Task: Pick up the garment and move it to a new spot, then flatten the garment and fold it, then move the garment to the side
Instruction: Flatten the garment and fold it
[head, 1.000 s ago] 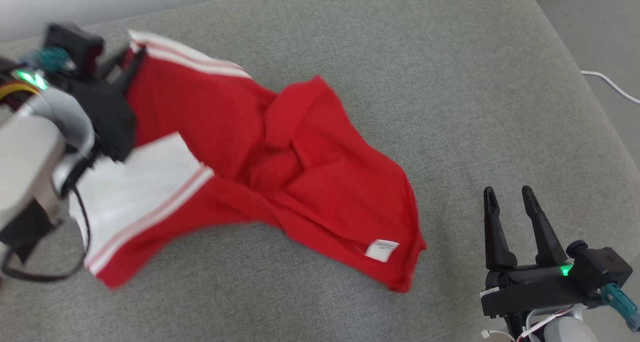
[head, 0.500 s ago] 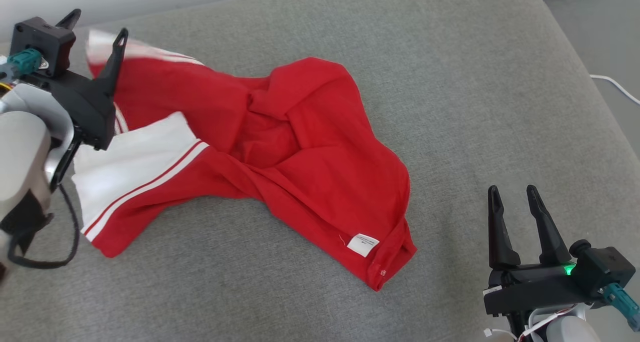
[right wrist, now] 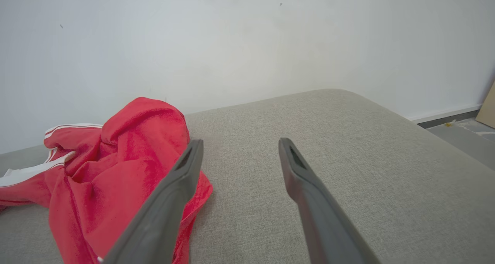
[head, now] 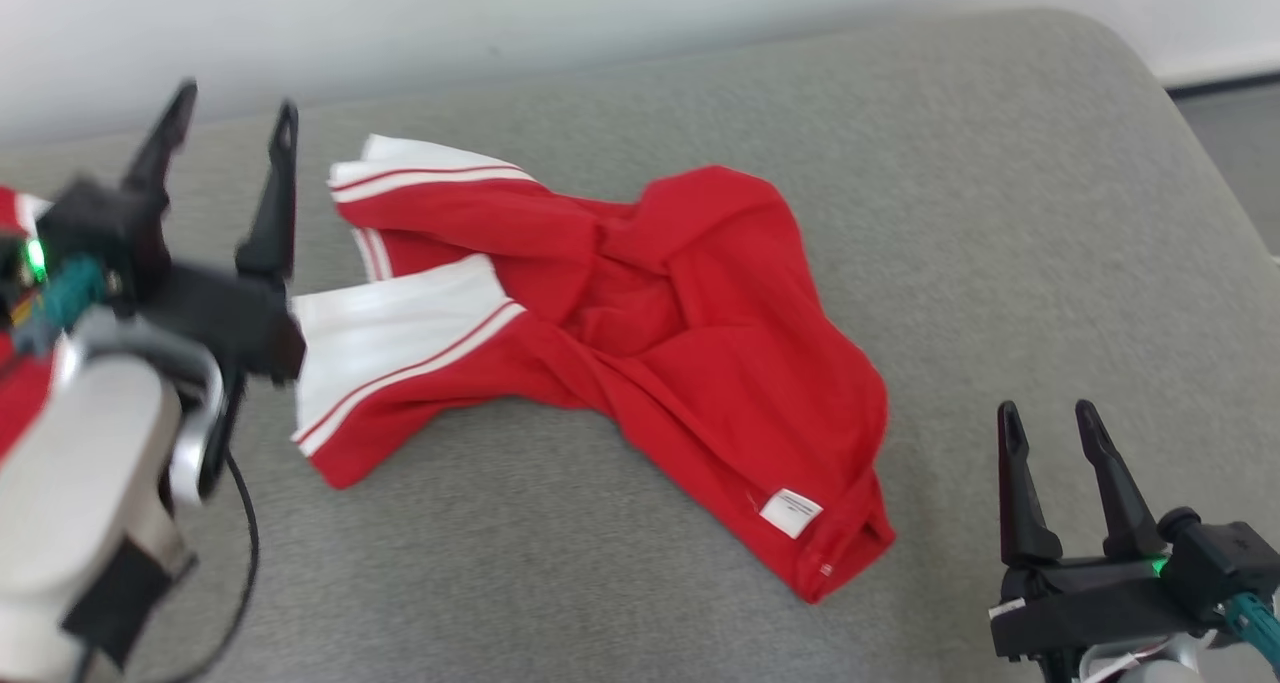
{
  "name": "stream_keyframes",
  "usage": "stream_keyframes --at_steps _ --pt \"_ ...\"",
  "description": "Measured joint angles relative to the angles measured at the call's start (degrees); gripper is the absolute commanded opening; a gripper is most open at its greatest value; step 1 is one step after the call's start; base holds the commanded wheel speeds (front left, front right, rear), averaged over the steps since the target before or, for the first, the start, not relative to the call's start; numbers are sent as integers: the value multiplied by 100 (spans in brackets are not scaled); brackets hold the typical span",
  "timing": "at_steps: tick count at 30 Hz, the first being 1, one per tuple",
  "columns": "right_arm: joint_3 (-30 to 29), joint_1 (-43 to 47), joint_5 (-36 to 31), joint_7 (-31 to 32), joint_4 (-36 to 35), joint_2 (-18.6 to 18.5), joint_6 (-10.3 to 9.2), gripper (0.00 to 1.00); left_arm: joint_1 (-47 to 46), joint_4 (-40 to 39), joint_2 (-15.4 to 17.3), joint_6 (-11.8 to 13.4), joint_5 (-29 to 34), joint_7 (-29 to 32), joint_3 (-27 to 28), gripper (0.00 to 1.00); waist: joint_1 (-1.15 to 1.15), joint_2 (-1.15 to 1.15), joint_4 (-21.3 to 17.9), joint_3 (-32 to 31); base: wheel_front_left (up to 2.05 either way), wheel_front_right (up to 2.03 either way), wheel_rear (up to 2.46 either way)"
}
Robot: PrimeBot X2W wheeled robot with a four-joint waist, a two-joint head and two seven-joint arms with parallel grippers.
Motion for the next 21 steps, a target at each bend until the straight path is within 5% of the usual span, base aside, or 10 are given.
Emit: stream_keyframes --at_steps 10,21 --pt "-76 236 -52 0 32 -108 0 100 2162 -1570 -392 278 993 0 1429 100 0 0 649 -447 0 0 0" --pt "-230 477 -57 0 90 -155 0 100 4019 -2475 -1158 -73 1695 0 2564 100 0 0 1216 -807 0 0 0"
